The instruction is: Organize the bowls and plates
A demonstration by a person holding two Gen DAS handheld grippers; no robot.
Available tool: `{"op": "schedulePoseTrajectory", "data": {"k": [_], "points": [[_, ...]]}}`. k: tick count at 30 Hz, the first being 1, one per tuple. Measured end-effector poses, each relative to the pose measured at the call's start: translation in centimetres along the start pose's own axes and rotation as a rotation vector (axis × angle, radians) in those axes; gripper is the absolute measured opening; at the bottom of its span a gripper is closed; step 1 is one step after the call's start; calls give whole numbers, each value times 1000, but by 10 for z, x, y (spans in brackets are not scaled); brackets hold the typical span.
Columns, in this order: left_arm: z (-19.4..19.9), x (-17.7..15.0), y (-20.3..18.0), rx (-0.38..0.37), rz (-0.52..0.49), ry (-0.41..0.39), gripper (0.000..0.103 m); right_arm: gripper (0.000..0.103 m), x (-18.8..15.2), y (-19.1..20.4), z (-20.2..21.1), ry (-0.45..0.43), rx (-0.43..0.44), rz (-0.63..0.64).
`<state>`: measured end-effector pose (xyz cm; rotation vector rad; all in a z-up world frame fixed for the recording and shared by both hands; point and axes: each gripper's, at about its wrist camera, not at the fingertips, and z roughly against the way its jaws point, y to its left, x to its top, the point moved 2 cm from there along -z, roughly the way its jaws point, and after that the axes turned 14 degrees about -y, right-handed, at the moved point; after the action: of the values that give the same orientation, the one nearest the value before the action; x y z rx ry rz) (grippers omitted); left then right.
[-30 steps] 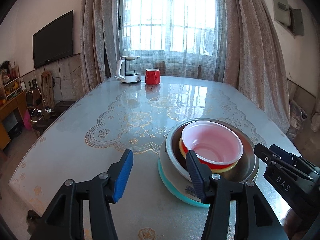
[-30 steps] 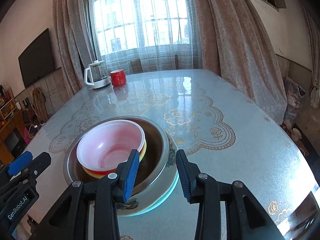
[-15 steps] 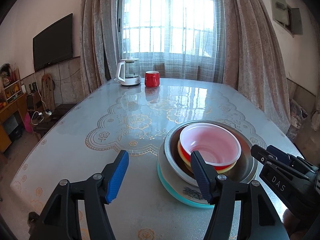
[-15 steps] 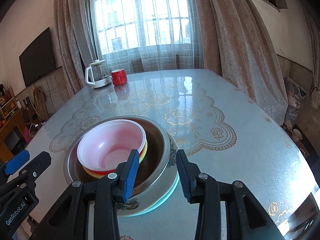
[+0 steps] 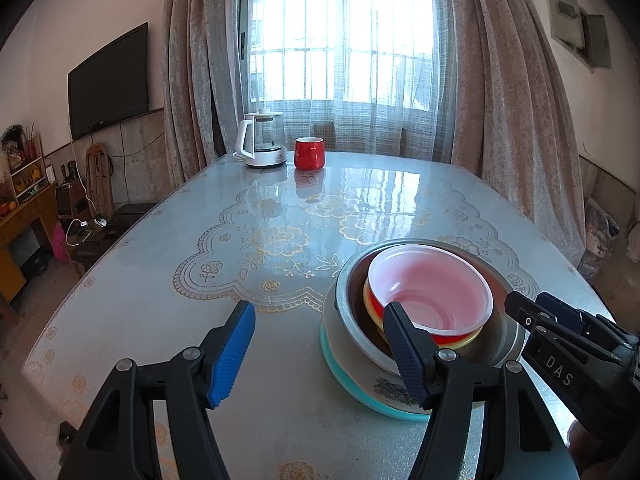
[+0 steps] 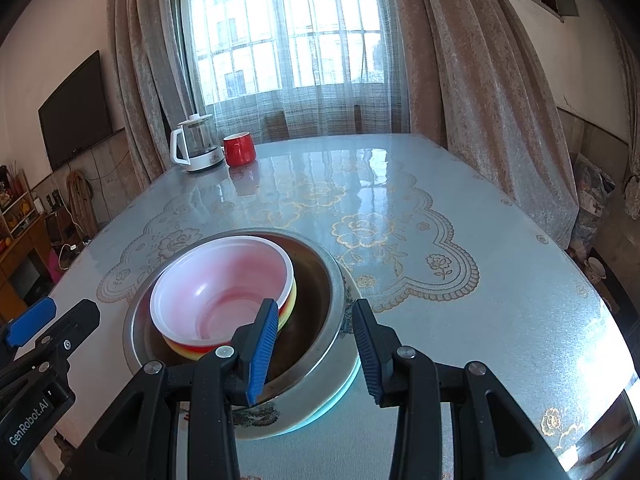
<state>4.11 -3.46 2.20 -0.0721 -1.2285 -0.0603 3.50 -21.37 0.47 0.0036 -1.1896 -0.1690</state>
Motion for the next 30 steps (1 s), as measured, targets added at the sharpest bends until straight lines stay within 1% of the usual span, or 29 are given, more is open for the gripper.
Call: {"op": "schedulePoseTrajectory", "data": {"k": [24, 26, 30], "points": [[-2, -2, 2, 1, -5, 1, 67, 39, -5, 0, -4, 14, 5, -4], [-1, -2, 2, -2, -4, -7, 67, 39, -5, -1, -4, 15, 3, -2], [4, 1, 2, -25, 18, -48, 67, 39, -5, -2, -4, 12, 0, -3]]}}
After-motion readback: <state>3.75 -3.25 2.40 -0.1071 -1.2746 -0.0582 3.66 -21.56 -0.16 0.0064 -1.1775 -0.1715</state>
